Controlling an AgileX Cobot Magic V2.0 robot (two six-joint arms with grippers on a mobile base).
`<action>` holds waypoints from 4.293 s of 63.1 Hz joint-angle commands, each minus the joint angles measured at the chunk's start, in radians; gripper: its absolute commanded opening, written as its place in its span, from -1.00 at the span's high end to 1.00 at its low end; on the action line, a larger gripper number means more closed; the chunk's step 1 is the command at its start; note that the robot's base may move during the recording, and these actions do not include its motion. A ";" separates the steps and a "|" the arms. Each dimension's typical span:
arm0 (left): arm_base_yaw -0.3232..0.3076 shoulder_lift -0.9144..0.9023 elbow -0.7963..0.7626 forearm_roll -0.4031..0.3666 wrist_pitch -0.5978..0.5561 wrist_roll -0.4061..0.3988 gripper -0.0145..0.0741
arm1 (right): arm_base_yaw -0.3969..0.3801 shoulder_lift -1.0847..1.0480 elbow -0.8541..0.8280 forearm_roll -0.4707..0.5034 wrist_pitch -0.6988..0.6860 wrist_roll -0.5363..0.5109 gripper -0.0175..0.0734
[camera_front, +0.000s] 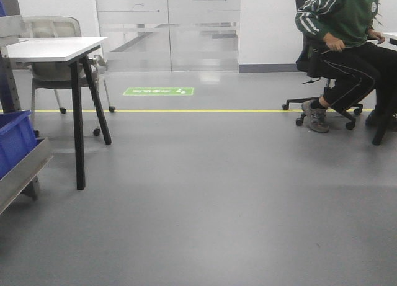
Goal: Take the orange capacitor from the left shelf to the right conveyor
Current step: 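Drive the base to the conveyor holding the cylinder in the right gripper, then move the right gripper over the silver tray on the conveyor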
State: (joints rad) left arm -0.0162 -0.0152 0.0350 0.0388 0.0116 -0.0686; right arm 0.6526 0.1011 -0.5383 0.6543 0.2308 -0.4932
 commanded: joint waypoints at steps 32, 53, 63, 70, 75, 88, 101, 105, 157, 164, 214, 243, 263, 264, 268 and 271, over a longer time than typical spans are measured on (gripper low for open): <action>-0.001 -0.009 0.022 -0.001 -0.090 -0.002 0.96 | 0.001 0.016 -0.026 0.002 -0.072 -0.011 0.51; -0.001 -0.009 0.022 -0.001 -0.090 -0.002 0.96 | 0.001 0.016 -0.026 0.002 -0.072 -0.011 0.51; -0.001 -0.009 0.022 -0.001 -0.090 -0.002 0.96 | 0.001 0.016 -0.026 0.002 -0.074 -0.011 0.51; -0.001 -0.009 0.022 -0.001 -0.090 -0.002 0.96 | 0.001 0.016 -0.026 0.002 -0.074 -0.011 0.51; -0.001 -0.009 0.022 -0.001 -0.090 -0.002 0.96 | 0.001 0.016 -0.026 0.002 -0.072 -0.011 0.51; -0.001 -0.009 0.022 -0.001 -0.090 -0.002 0.96 | 0.001 0.016 -0.026 0.002 -0.072 -0.011 0.51; -0.001 -0.009 0.022 -0.001 -0.090 -0.002 0.96 | 0.001 0.016 -0.026 0.002 -0.072 -0.011 0.51; -0.001 -0.009 0.022 -0.001 -0.090 -0.002 0.96 | 0.001 0.016 -0.026 0.002 -0.072 -0.011 0.51; -0.001 -0.009 0.022 -0.001 -0.090 -0.002 0.96 | 0.001 0.016 -0.026 0.002 -0.073 -0.011 0.51; -0.001 -0.009 0.022 -0.001 -0.090 -0.002 0.96 | 0.001 0.016 -0.026 0.002 -0.073 -0.011 0.51; -0.001 -0.009 0.022 -0.001 -0.090 -0.002 0.96 | 0.001 0.016 -0.026 0.002 -0.072 -0.011 0.51; -0.001 -0.009 0.022 -0.001 -0.090 -0.002 0.96 | 0.001 0.016 -0.026 0.002 -0.072 -0.011 0.51; -0.001 -0.009 0.022 -0.001 -0.090 -0.002 0.96 | 0.001 0.016 -0.026 0.002 -0.072 -0.011 0.51; -0.001 -0.009 0.022 -0.001 -0.090 -0.002 0.96 | 0.001 0.016 -0.026 0.002 -0.072 -0.011 0.51; -0.001 -0.009 0.022 -0.001 -0.090 -0.002 0.96 | 0.001 0.016 -0.026 0.002 -0.072 -0.011 0.51; -0.001 -0.009 0.022 -0.001 -0.090 -0.002 0.96 | 0.001 0.016 -0.026 0.002 -0.072 -0.011 0.51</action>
State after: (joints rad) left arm -0.0162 -0.0152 0.0350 0.0388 0.0116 -0.0686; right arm 0.6526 0.1011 -0.5383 0.6525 0.2315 -0.4932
